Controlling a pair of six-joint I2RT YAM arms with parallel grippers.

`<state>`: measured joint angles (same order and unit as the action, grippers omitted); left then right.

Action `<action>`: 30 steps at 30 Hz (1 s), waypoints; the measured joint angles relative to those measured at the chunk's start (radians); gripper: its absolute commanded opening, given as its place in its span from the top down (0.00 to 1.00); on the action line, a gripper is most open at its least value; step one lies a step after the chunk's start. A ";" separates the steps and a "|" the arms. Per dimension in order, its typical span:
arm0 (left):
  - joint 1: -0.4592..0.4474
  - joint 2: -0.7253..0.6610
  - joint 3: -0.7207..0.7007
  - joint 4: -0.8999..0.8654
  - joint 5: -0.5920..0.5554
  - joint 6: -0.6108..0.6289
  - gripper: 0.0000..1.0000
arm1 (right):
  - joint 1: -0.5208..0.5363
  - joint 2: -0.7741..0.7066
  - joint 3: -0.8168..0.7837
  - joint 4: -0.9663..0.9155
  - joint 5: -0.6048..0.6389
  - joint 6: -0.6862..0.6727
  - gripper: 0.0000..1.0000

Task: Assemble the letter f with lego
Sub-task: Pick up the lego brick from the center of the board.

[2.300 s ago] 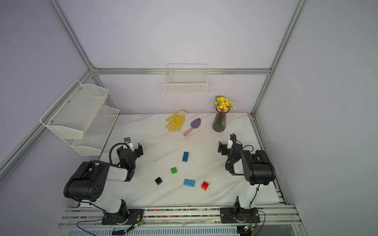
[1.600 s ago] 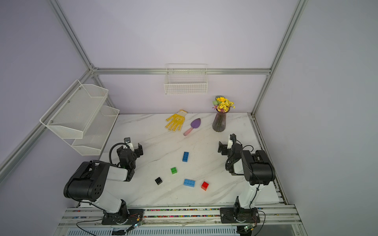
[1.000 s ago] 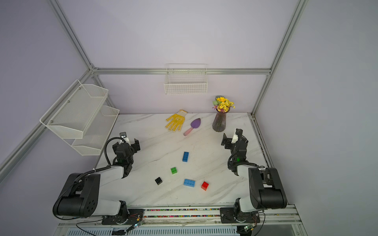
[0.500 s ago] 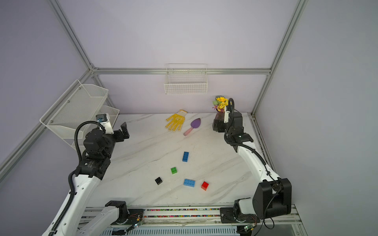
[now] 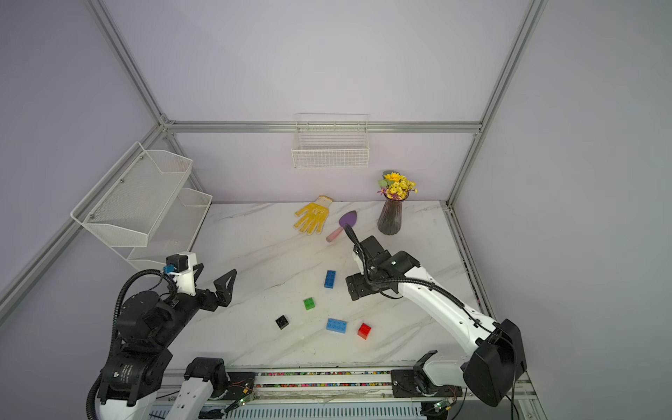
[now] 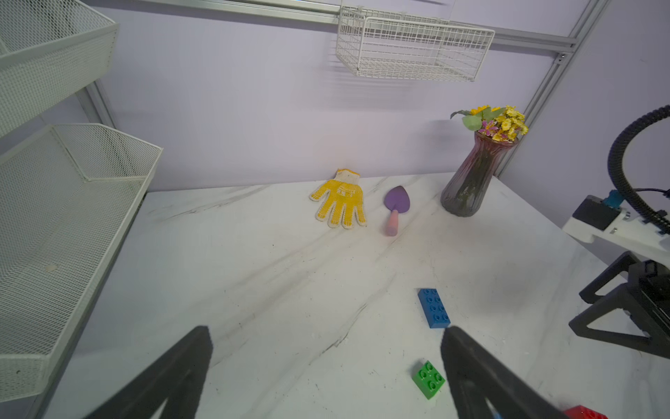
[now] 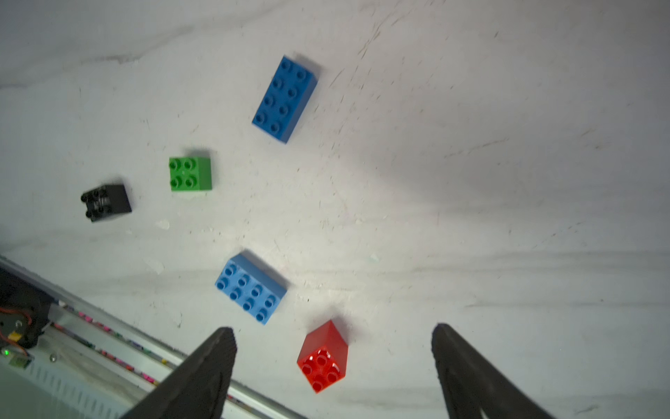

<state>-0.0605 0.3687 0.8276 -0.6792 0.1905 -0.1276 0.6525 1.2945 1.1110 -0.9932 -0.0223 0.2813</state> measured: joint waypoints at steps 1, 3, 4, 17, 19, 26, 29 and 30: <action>0.000 -0.019 -0.014 -0.003 0.012 -0.012 0.00 | 0.035 -0.009 -0.012 -0.014 0.009 0.021 0.14; -0.002 -0.059 -0.044 -0.008 0.031 -0.022 0.00 | 0.089 -0.019 -0.036 -0.030 0.022 0.059 0.18; -0.002 -0.080 -0.057 -0.013 0.041 -0.029 0.00 | 0.114 -0.021 -0.050 -0.035 0.028 0.079 0.20; -0.010 -0.181 -0.143 -0.018 0.085 -0.051 0.00 | 0.267 -0.010 -0.161 -0.059 0.090 0.249 0.26; -0.018 -0.188 -0.159 -0.019 0.085 -0.055 0.00 | 0.275 0.003 -0.164 -0.056 0.100 0.262 0.26; -0.046 -0.190 -0.177 -0.007 0.133 -0.052 0.00 | 0.286 0.008 -0.222 -0.040 0.113 0.307 0.28; -0.055 -0.195 -0.199 0.016 0.219 -0.036 0.00 | 0.286 0.008 -0.246 -0.025 0.114 0.325 0.29; -0.058 -0.201 -0.210 0.023 0.251 -0.031 0.00 | 0.286 0.008 -0.255 -0.020 0.115 0.329 0.29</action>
<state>-0.1184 0.1677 0.6178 -0.6559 0.4412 -0.1585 0.9386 1.3025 0.8562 -1.0130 0.0925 0.6106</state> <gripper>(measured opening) 0.997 0.714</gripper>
